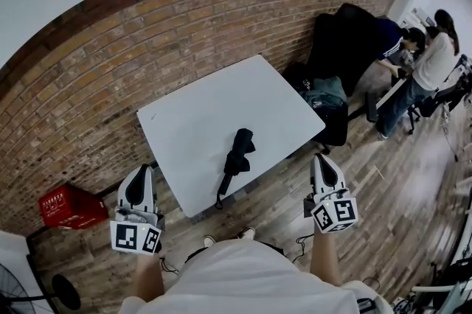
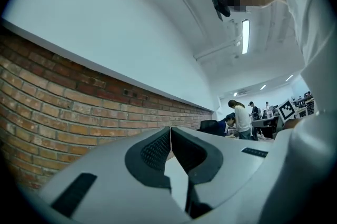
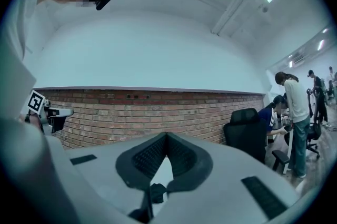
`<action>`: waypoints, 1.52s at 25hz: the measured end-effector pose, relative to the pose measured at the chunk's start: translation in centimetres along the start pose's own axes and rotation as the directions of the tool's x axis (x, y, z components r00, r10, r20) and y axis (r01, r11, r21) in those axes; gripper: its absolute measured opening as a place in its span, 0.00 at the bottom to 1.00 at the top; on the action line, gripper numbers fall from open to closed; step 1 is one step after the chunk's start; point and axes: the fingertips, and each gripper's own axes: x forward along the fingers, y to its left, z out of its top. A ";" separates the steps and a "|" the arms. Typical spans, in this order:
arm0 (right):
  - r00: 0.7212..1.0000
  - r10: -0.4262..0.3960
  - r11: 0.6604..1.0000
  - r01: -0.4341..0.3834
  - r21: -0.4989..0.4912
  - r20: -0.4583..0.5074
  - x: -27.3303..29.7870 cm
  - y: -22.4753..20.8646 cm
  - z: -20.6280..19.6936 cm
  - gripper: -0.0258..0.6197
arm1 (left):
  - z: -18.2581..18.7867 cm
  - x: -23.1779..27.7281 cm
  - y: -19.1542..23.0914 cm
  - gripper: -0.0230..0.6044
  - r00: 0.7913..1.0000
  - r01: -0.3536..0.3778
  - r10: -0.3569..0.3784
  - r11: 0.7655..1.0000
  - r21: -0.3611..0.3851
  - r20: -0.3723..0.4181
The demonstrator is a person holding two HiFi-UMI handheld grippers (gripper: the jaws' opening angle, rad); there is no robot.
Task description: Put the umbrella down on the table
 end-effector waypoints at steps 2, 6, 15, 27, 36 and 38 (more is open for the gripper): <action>1.000 0.000 1.000 0.000 -0.005 0.002 -0.1 -0.6 0.1 0.07 | -0.9 0.2 -0.6 0.08 1.000 0.007 -0.007 1.000 -0.017 -0.017; 1.000 0.007 1.000 -0.007 -0.011 0.001 -0.2 -1.0 0.2 0.07 | -1.5 1.1 -1.5 0.08 1.000 0.017 -0.017 0.999 -0.030 -0.022; 0.999 0.023 1.000 -0.023 -0.002 -0.024 0.3 -0.6 -0.8 0.07 | -0.8 2.3 -2.6 0.08 0.999 0.033 -0.033 0.999 -0.011 -0.002; 0.998 0.048 0.999 -0.049 -0.022 -0.043 0.7 0.9 -1.3 0.07 | -1.3 1.9 -2.2 0.08 1.000 0.027 -0.028 0.999 -0.034 -0.012; 0.996 0.080 0.995 -0.083 -0.062 -0.047 0.3 2.5 -1.5 0.07 | -1.0 1.8 -2.3 0.08 0.999 0.040 -0.040 0.999 -0.034 -0.007; 0.996 0.081 0.995 -0.083 -0.060 -0.047 0.2 2.7 -1.5 0.07 | -1.1 1.6 -2.3 0.08 0.999 0.040 -0.041 0.999 -0.034 -0.010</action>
